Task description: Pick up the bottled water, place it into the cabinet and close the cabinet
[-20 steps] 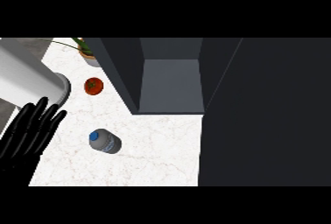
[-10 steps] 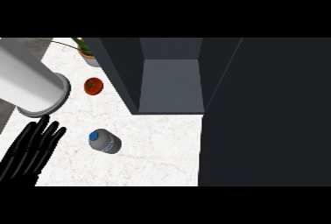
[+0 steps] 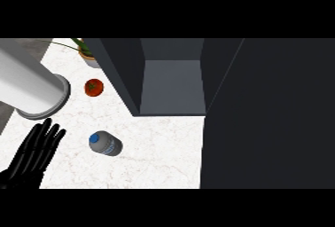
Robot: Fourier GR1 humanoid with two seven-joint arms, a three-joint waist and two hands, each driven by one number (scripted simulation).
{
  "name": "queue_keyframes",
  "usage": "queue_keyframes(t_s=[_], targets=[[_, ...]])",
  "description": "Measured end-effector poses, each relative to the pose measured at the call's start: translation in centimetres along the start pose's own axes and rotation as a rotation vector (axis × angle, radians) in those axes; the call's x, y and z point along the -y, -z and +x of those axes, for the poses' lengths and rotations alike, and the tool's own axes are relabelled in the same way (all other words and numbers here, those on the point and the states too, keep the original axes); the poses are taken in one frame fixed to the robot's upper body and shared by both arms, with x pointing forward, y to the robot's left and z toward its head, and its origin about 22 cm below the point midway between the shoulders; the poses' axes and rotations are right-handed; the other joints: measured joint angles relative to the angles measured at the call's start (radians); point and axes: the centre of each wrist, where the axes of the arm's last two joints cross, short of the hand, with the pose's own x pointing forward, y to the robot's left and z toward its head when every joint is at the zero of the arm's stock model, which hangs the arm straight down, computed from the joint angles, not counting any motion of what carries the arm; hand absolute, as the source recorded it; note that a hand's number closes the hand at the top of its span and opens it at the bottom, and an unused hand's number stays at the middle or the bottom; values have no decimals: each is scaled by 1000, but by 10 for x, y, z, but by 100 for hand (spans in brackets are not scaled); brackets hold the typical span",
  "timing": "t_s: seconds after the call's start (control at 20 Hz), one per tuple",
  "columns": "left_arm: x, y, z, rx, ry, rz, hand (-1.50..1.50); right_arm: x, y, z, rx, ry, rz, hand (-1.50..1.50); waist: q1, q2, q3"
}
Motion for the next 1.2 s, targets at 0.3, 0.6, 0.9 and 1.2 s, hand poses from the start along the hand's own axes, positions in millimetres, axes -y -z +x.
queue_keyframes(t_s=[0.3,0.6,0.9,1.2], targets=[[-8,10,-34,-32,36,41,-150,0,-7,-2,11,-8,-3,-150,-5,1,0],[-17,17,-82,-74,27,56,-150,-1,-18,-3,11,-8,0,-150,-10,1,0],[-27,25,-122,-90,13,84,-150,-2,-29,-5,16,-3,7,-150,-12,1,0],[-29,28,-167,-100,15,125,-150,-3,-38,-5,8,3,16,-150,-14,3,-1]])
